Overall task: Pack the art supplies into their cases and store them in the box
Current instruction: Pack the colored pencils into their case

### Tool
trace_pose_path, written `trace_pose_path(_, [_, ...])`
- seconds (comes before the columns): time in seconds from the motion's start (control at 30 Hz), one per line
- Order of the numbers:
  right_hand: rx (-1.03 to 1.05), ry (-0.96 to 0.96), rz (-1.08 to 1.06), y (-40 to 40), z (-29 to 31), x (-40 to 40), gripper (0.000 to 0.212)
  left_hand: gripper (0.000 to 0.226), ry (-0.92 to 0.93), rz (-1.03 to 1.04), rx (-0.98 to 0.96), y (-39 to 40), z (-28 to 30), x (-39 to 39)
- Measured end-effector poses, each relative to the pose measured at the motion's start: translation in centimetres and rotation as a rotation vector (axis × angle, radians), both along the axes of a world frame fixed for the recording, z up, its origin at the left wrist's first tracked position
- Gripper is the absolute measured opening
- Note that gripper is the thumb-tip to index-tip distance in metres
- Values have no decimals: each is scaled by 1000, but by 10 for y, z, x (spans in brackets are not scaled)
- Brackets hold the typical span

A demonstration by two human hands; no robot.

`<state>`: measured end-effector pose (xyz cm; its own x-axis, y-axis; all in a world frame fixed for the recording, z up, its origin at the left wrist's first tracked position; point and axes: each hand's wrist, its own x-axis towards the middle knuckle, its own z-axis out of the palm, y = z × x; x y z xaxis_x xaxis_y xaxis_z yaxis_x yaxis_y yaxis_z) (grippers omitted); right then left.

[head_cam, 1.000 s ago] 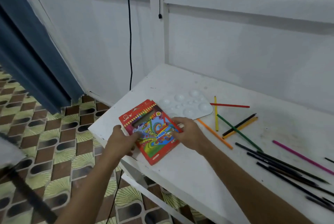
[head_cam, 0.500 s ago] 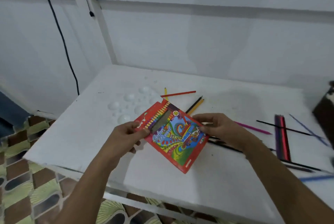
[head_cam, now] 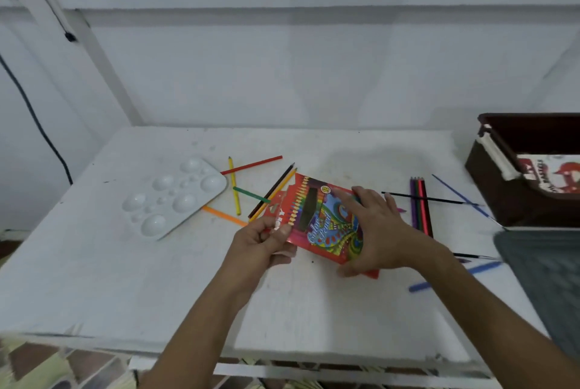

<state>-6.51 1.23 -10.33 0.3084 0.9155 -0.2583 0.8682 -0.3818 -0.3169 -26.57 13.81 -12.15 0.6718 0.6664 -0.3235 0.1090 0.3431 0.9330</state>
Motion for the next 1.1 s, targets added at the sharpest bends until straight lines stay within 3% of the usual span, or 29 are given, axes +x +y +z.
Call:
trace_pose_path(0.13, [34, 29, -34, -6, -11, 24, 125, 24, 100, -124, 100, 7, 0, 14])
trace_pose_path(0.23, [25, 53, -75, -19, -14, 40, 126, 21, 224, -72, 236, 26, 0, 21])
trace_pose_path(0.37, [6, 75, -78, -37, -19, 58, 126, 20, 548, 2, 845, 72, -9, 45])
trace_pose_path(0.47, [15, 124, -46, -47, -20, 66, 124, 34, 717, -137, 1077, 98, -12, 72])
trace_pose_path(0.6, [9, 160, -10, -51, -18, 72, 125, 34, 901, -385, 1156, 111, -11, 106])
trace_pose_path(0.73, [-58, 138, 10, -50, -19, 72, 125, 27, 996, -474, 1167, 112, -12, 123])
trace_pose_path(0.93, [-159, 123, -2, -50, -26, 69, 127, 12, 931, -452, 1105, 107, -10, 128])
trace_pose_path(1.1, [-232, 105, -1, -46, -26, 70, 126, 30, 785, -328, 1046, 106, -8, 129])
